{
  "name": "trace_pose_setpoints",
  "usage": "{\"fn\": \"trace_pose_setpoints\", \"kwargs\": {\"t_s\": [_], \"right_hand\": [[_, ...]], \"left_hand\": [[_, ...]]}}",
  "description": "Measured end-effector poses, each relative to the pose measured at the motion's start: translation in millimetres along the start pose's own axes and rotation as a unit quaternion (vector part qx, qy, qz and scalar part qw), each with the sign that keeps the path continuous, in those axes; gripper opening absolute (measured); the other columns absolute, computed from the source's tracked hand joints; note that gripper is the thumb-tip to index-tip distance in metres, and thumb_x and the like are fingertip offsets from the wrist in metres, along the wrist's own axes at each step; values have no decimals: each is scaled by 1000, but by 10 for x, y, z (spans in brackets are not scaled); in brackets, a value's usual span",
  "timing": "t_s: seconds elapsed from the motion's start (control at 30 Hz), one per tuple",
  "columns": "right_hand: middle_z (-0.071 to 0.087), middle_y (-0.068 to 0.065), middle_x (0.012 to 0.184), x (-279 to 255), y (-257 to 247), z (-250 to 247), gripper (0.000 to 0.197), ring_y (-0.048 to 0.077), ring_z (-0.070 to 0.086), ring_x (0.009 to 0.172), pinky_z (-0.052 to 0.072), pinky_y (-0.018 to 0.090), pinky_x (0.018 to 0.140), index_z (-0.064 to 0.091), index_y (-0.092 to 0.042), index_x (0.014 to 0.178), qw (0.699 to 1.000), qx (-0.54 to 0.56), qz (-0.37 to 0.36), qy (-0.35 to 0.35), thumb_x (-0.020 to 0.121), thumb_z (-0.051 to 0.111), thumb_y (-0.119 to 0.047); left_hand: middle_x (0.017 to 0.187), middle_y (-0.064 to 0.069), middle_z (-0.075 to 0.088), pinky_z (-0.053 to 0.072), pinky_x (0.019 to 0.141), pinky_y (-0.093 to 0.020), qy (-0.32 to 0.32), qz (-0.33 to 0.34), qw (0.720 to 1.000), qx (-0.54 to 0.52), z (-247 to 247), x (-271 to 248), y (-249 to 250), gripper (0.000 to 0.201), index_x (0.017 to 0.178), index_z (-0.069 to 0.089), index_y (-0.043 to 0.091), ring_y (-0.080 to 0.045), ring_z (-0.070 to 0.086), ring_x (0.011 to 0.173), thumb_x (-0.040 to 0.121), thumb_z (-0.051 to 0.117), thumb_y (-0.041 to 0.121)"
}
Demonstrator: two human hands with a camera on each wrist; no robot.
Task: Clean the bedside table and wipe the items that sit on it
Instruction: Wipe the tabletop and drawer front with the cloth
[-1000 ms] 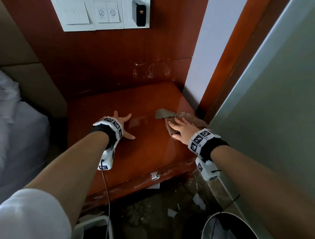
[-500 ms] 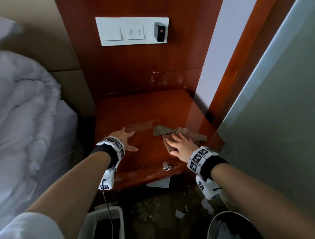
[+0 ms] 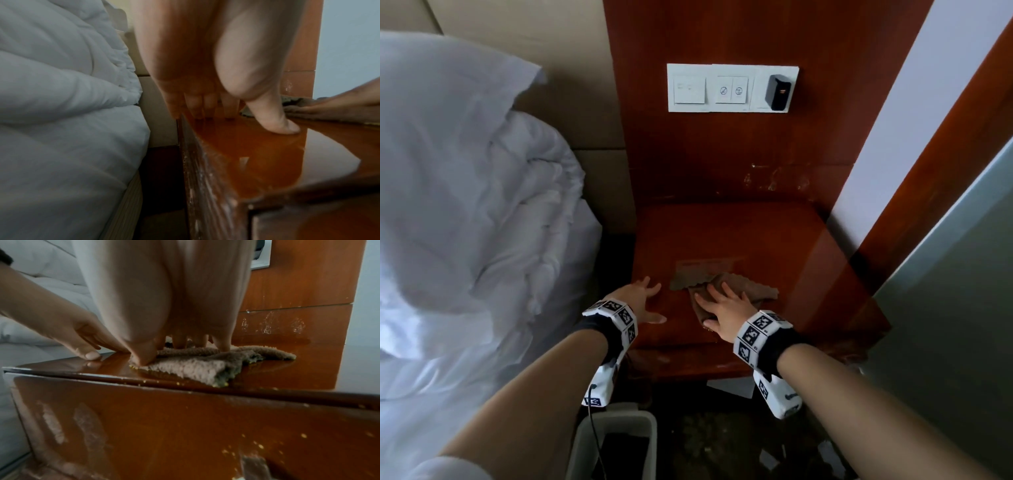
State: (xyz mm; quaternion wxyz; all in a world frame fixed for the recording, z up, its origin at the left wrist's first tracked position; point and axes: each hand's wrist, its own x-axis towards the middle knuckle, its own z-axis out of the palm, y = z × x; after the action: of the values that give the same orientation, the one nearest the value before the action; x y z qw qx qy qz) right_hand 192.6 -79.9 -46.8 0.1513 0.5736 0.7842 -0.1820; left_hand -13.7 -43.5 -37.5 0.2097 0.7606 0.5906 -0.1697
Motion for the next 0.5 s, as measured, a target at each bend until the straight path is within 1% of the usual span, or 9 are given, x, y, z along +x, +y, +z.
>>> {"fn": "trace_pose_setpoints", "kwargs": {"t_s": [0.17,0.3,0.5], "right_hand": [[-4,-2,160,214,-13,-132,58,30,-5,147,6,57,116,7,-36,150,1000,-10,1,-7,99,35,-40],[-2,-3,160,507,41,-229,58,30,-5,147,6,59,115,8,-37,149,1000,2,4,9,99,37,-40],[-5,-3,160,1036,248,-531,60,31,-4,147,7,60,115,5,-38,149,1000,-5,11,-1,98,38,-40]], "left_hand": [[159,-10,-6,11,120,-43,-8,-11,1000,1,-59,103,-4,99,152,0,20,-26,3,148,81,58,57],[159,-13,-9,11,120,-42,-4,-22,1000,-12,-131,244,-18,107,152,-2,17,-28,0,147,78,62,58],[158,-17,-9,13,120,-41,-3,-39,999,-18,-298,540,-92,113,151,-3,13,-30,0,147,74,65,61]]}}
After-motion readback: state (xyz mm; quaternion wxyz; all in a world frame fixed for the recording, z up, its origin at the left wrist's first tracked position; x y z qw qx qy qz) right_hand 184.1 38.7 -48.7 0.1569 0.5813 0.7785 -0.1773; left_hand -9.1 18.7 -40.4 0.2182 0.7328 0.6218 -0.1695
